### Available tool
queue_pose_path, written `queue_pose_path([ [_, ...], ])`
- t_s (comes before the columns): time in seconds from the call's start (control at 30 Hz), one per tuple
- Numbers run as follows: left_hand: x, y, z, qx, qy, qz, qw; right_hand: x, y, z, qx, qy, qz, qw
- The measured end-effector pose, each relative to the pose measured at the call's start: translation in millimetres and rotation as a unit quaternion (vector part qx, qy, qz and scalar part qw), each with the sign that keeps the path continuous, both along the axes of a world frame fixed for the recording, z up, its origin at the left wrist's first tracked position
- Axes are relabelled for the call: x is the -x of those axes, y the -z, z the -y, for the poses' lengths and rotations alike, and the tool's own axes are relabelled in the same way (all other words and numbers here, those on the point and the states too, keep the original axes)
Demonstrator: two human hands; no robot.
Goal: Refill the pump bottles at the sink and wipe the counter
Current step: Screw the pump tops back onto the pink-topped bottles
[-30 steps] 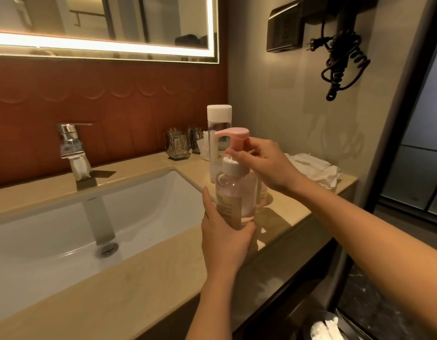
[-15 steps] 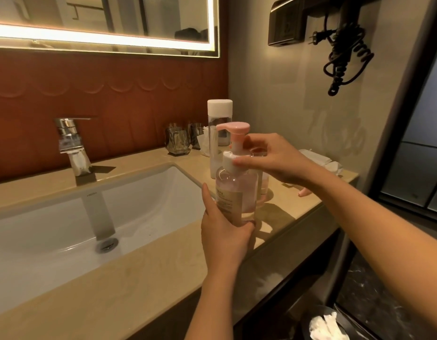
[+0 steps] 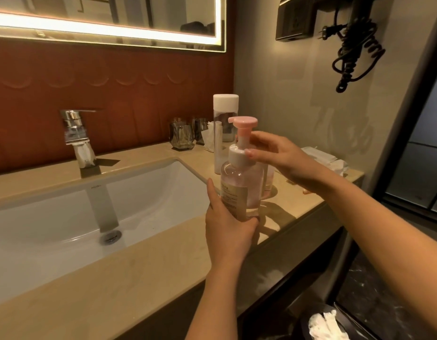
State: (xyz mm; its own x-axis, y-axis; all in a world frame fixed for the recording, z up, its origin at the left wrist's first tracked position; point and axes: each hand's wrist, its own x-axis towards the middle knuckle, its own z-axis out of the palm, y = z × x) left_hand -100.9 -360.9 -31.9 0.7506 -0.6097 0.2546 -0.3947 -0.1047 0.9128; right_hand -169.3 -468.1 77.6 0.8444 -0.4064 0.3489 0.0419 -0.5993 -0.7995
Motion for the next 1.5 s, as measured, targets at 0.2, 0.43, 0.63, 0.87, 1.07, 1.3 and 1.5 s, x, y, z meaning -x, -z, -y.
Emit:
queue_pose_path([
  [0.2, -0.2, 1.2, 1.1, -0.001, -0.001, -0.002, 1.000, -2.3, 5.1, -3.9, 0.021, 0.042, 0.048, 0.998],
  [0.43, -0.4, 1.8, 1.3, -0.009, -0.005, -0.006, 1.000, -17.6, 14.8, -15.4, 0.099, 0.184, 0.084, 0.974],
  [0.63, 0.8, 0.2, 0.3, -0.003, -0.003, 0.002, 1.000, -9.6, 5.6, -6.7, -0.047, 0.014, 0.042, 0.998],
  [0.87, 0.7, 0.4, 1.1, -0.001, -0.003, -0.007, 1.000, -16.3, 11.3, -12.4, -0.034, 0.091, 0.092, 0.991],
  [1.07, 0.7, 0.7, 1.7, -0.001, -0.005, -0.010, 1.000, -30.8, 17.1, -16.8, 0.006, 0.157, 0.071, 0.985],
  [1.3, 0.4, -0.8, -0.6, 0.003, -0.001, 0.011, 1.000, -4.4, 13.4, -6.7, -0.053, 0.006, 0.063, 0.997],
  [1.5, -0.9, 3.0, 1.2, 0.007, -0.016, 0.037, 0.999, -13.0, 13.0, -16.6, -0.009, 0.120, 0.117, 0.986],
])
